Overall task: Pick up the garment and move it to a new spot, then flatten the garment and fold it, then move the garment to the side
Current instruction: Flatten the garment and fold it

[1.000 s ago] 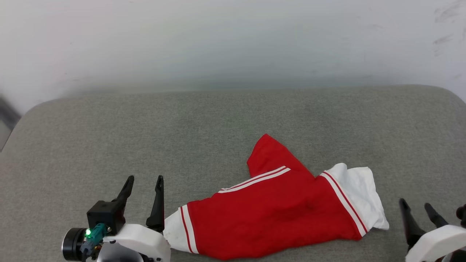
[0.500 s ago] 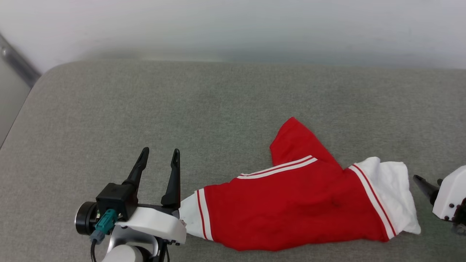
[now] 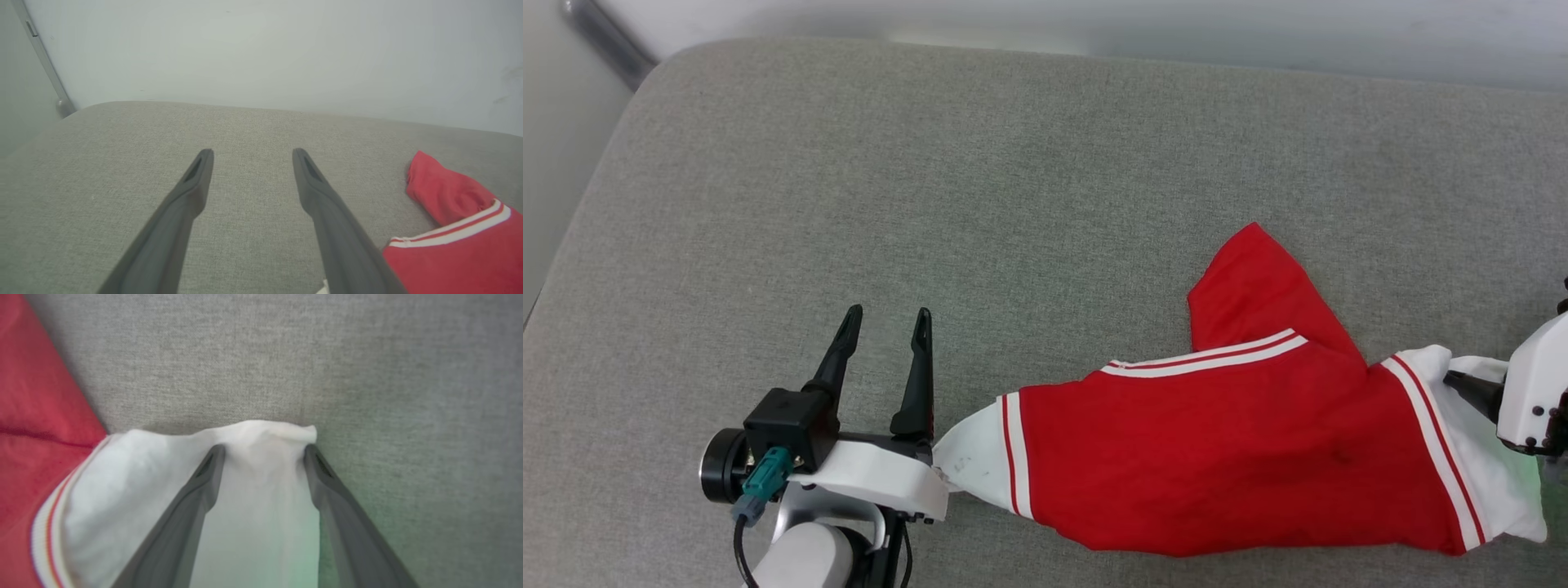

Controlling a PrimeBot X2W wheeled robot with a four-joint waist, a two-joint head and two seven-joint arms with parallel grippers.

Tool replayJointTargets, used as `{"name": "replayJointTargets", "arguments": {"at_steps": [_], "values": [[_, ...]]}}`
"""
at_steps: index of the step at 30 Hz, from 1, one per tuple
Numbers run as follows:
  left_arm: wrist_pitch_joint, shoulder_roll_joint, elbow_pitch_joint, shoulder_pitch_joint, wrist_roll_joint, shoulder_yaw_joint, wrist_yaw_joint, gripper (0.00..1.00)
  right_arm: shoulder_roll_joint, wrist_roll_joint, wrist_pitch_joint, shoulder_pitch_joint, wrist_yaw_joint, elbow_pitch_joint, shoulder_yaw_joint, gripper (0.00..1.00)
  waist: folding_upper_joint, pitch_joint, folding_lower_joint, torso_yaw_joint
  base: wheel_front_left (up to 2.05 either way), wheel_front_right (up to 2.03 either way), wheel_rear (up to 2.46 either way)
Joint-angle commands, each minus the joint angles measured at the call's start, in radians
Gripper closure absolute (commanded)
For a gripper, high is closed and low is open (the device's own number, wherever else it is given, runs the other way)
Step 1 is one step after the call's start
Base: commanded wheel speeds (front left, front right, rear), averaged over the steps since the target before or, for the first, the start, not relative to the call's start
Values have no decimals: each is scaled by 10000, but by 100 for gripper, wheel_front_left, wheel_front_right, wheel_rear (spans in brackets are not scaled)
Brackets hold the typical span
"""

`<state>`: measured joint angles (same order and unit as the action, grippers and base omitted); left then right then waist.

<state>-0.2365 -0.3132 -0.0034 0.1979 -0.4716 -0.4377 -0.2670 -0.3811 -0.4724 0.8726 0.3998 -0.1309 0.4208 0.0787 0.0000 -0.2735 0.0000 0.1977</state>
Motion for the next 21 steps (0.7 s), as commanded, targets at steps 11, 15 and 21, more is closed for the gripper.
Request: {"name": "replayJointTargets", "arguments": {"at_steps": [11, 15, 21], "values": [[1133, -719, 341, 371, -739, 173, 688, 0, 265, -247, -62, -293, 3, 55, -97, 100, 0, 433, 0, -322, 0, 0, 0], [2688, -1620, 188, 693, -1302, 116, 1460, 0, 302, -222, -373, -336, 3, -363, -47, 100, 0, 587, 0, -514, 0, 0, 0], [5349, -2638, 55, 607, -2515, -15, 2109, 0, 510, -47, -517, -680, 3, -879, -58, 100, 0, 715, 0, -897, 0, 0, 0]]}}
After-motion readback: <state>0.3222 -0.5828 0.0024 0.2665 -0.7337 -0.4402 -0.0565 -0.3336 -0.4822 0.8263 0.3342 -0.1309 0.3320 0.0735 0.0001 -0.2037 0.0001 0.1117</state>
